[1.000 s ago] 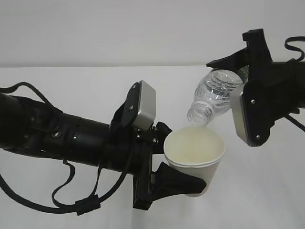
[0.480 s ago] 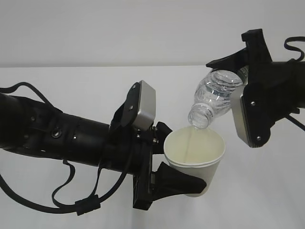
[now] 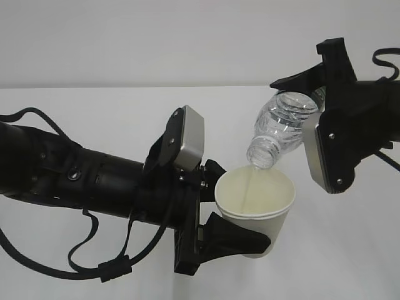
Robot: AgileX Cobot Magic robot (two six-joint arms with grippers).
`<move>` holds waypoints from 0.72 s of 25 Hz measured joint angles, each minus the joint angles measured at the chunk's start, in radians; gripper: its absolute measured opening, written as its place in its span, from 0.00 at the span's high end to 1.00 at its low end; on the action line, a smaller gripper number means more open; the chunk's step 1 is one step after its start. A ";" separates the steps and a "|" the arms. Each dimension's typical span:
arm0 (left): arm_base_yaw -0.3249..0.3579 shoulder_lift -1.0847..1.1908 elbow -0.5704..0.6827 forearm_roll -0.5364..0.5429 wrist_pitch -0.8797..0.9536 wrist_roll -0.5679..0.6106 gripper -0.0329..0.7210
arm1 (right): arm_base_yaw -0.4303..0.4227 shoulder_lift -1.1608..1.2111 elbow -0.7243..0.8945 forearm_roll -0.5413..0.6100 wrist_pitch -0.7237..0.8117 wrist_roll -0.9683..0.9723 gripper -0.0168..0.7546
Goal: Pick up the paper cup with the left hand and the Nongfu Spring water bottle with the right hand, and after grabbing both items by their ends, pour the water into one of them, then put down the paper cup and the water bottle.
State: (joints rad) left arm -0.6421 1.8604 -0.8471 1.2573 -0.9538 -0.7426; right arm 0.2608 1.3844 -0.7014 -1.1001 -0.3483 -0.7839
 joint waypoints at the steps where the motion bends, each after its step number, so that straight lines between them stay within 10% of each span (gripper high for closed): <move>1: 0.000 0.000 0.000 0.000 0.000 0.000 0.29 | 0.000 0.000 0.000 0.000 0.000 0.000 0.36; 18: 0.000 0.000 0.000 0.000 0.000 0.000 0.29 | 0.000 0.000 0.000 0.000 -0.002 -0.029 0.36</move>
State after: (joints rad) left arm -0.6421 1.8604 -0.8471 1.2573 -0.9538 -0.7426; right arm 0.2608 1.3844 -0.7014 -1.1001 -0.3501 -0.8134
